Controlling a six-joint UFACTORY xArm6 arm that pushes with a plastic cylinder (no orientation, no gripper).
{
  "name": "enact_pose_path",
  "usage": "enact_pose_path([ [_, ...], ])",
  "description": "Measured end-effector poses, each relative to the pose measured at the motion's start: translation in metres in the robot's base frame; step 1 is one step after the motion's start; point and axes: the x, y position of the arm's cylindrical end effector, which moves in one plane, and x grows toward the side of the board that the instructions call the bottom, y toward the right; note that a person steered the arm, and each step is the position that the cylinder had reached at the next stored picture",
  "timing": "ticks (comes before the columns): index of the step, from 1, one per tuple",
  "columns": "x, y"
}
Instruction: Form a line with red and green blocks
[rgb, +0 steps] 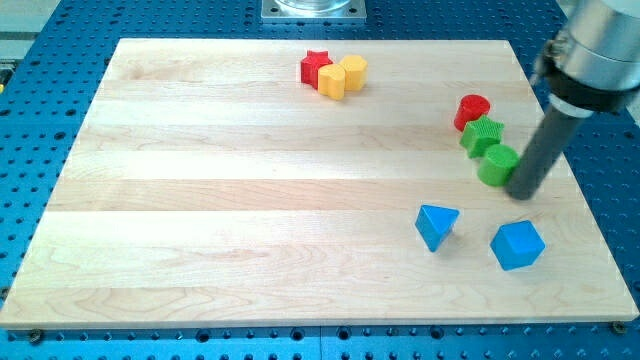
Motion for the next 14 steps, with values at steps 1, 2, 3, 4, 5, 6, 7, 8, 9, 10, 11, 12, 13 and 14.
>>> enact_pose_path([
  [1, 0.004, -0.019],
  [2, 0.015, -0.086],
  [3, -0.027, -0.142],
  [4, -0.051, -0.188],
  [5, -0.053, -0.205],
  [6, -0.060, -0.209],
  [7, -0.052, -0.225],
  [8, -0.116, -0.253],
  [9, -0.188, -0.257],
  [10, -0.205, -0.254],
  [11, -0.218, -0.224],
  [12, -0.226, -0.189],
  [13, -0.228, -0.134],
  [14, -0.227, -0.092],
])
